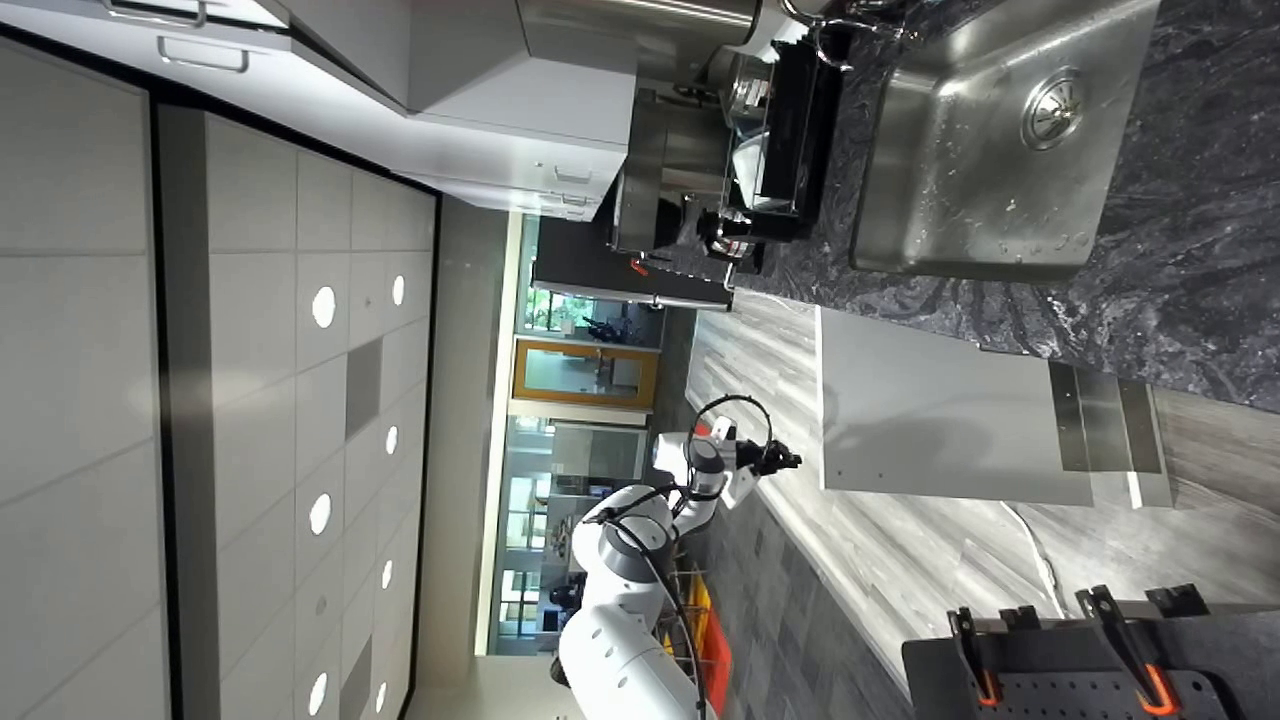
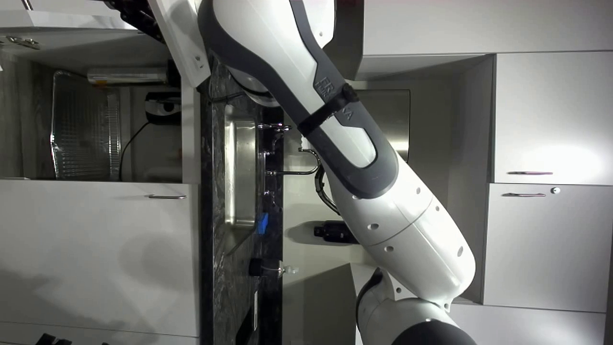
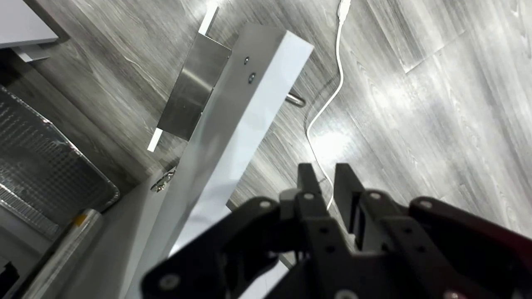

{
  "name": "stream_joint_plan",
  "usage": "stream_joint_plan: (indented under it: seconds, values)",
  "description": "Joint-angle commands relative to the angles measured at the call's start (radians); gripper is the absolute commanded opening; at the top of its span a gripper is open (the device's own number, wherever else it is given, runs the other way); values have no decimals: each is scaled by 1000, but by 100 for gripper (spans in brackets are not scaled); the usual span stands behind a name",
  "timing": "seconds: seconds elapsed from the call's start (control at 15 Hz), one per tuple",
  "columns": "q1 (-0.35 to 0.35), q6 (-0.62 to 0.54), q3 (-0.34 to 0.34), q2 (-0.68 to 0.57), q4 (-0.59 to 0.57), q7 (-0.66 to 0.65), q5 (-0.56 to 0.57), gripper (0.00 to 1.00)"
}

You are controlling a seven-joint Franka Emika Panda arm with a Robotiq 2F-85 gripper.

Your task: Close the bottom cabinet door on the left

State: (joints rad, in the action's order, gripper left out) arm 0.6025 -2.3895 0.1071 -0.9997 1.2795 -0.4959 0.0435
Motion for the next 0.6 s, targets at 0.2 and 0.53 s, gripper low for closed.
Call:
stream_joint_plan:
  seconds: [0.2,0.53]
  values:
    - [52,49,-61,-105,-141,-27,12,0]
    - [94,114,-125,-138,-175,-108,16,0]
